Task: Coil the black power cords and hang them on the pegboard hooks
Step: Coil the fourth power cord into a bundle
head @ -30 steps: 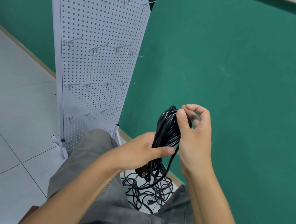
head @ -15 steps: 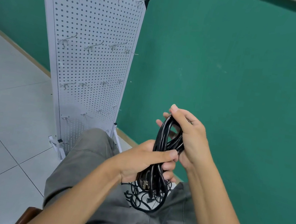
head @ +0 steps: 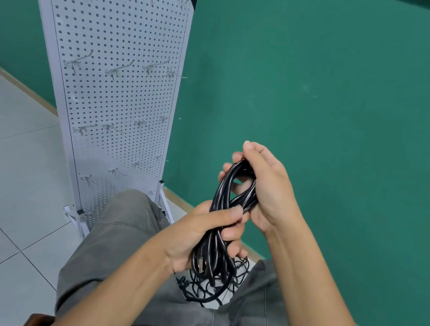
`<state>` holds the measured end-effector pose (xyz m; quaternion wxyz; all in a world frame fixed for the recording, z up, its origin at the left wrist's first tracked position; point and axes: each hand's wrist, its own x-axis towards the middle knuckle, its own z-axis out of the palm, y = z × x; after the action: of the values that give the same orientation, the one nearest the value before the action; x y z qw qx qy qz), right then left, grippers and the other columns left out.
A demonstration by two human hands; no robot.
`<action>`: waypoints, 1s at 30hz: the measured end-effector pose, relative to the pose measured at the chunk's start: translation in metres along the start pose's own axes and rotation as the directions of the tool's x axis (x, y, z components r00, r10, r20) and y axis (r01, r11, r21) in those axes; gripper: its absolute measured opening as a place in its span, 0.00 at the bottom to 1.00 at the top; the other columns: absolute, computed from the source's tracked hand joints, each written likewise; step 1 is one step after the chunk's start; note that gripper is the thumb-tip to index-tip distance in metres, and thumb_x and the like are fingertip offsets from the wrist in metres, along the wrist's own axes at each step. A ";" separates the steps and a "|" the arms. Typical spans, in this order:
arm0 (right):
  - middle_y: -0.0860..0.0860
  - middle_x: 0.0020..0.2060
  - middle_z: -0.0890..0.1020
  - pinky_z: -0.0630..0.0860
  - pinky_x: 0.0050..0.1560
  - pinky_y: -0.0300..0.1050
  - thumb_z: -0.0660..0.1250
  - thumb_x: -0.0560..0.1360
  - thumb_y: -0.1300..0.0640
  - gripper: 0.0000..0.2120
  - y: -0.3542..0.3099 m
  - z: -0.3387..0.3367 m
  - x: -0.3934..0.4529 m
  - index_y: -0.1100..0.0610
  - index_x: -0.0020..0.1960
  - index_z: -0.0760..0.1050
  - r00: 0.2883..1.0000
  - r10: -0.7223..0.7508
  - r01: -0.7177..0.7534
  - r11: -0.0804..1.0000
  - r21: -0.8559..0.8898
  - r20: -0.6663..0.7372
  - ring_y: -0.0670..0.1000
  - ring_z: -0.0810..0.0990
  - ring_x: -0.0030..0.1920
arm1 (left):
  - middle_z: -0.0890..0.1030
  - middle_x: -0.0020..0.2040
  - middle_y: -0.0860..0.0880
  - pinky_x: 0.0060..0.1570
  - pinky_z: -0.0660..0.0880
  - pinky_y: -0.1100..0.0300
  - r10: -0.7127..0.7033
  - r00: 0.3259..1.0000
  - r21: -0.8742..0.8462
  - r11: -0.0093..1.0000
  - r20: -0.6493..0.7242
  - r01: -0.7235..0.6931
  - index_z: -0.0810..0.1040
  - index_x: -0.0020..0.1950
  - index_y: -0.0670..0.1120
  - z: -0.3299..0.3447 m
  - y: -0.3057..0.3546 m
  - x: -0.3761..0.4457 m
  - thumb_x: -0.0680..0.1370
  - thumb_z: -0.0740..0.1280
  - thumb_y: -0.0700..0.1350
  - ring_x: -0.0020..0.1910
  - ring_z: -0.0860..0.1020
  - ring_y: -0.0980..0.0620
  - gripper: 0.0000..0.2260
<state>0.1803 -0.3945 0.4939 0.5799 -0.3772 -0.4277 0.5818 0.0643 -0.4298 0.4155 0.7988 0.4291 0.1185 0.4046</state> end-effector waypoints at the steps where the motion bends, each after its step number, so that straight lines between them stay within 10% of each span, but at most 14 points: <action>1: 0.51 0.36 0.78 0.82 0.42 0.49 0.64 0.83 0.57 0.06 0.000 0.000 0.002 0.57 0.48 0.72 1.000 0.006 -0.006 1.000 0.026 -0.002 0.52 0.78 0.37 | 0.71 0.31 0.53 0.44 0.81 0.56 0.002 1.000 -0.034 0.999 0.022 -0.001 0.74 0.50 0.42 -0.002 0.001 0.000 0.76 0.76 0.54 0.29 0.77 0.54 0.18; 6: 0.51 0.38 0.78 0.81 0.41 0.48 0.65 0.83 0.54 0.07 0.002 -0.002 0.008 0.56 0.49 0.72 0.999 0.037 -0.040 0.994 0.104 0.034 0.55 0.78 0.41 | 0.72 0.33 0.53 0.47 0.80 0.56 0.009 0.999 -0.082 0.997 0.044 -0.006 0.72 0.55 0.41 -0.004 0.004 0.001 0.80 0.59 0.62 0.31 0.77 0.54 0.24; 11: 0.55 0.52 0.85 0.83 0.52 0.53 0.61 0.83 0.45 0.18 0.008 -0.008 0.011 0.57 0.65 0.74 0.996 0.048 -0.052 0.998 0.047 0.073 0.57 0.84 0.50 | 0.69 0.31 0.53 0.37 0.78 0.59 0.020 0.998 -0.189 0.982 -0.054 -0.030 0.74 0.51 0.43 -0.003 0.004 0.005 0.81 0.62 0.55 0.28 0.73 0.55 0.15; 15: 0.55 0.44 0.79 0.76 0.36 0.45 0.51 0.80 0.33 0.31 0.030 -0.015 -0.004 0.55 0.67 0.75 0.931 0.231 -0.198 0.970 -0.141 0.282 0.53 0.77 0.38 | 0.68 0.29 0.55 0.33 0.75 0.62 0.095 0.969 -0.239 0.959 -0.227 -0.150 0.75 0.47 0.45 -0.016 0.013 0.007 0.80 0.67 0.48 0.27 0.72 0.57 0.07; 21: 0.57 0.61 0.83 0.74 0.69 0.54 0.40 0.79 0.31 0.41 0.082 -0.020 -0.030 0.59 0.71 0.73 0.819 0.448 -0.263 0.848 -0.460 0.358 0.57 0.82 0.63 | 0.70 0.30 0.55 0.34 0.75 0.63 0.223 0.816 -0.127 0.933 -0.533 -0.337 0.74 0.46 0.47 -0.044 0.041 -0.002 0.80 0.66 0.48 0.28 0.73 0.56 0.07; 26: 0.54 0.47 0.87 0.76 0.65 0.51 0.54 0.84 0.40 0.28 0.096 -0.020 -0.044 0.59 0.52 0.84 0.859 0.374 -0.055 0.746 -0.663 0.349 0.51 0.84 0.55 | 0.72 0.31 0.53 0.35 0.75 0.62 0.329 0.621 0.021 0.893 -0.711 -0.450 0.72 0.43 0.47 -0.067 0.065 -0.017 0.85 0.64 0.46 0.29 0.74 0.55 0.11; 30: 0.46 0.30 0.73 0.68 0.40 0.39 0.67 0.82 0.54 0.16 0.094 -0.018 -0.051 0.57 0.36 0.74 0.907 0.176 0.250 0.508 -0.825 0.383 0.44 0.71 0.34 | 0.73 0.31 0.52 0.34 0.76 0.60 0.401 0.473 0.207 0.888 -0.784 -0.410 0.72 0.43 0.46 -0.078 0.072 -0.026 0.85 0.65 0.46 0.30 0.75 0.54 0.11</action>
<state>0.1663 -0.4404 0.3963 0.2216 -0.4704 -0.7810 0.3459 -0.0331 -0.3813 0.4202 0.5379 0.2080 0.3621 0.7323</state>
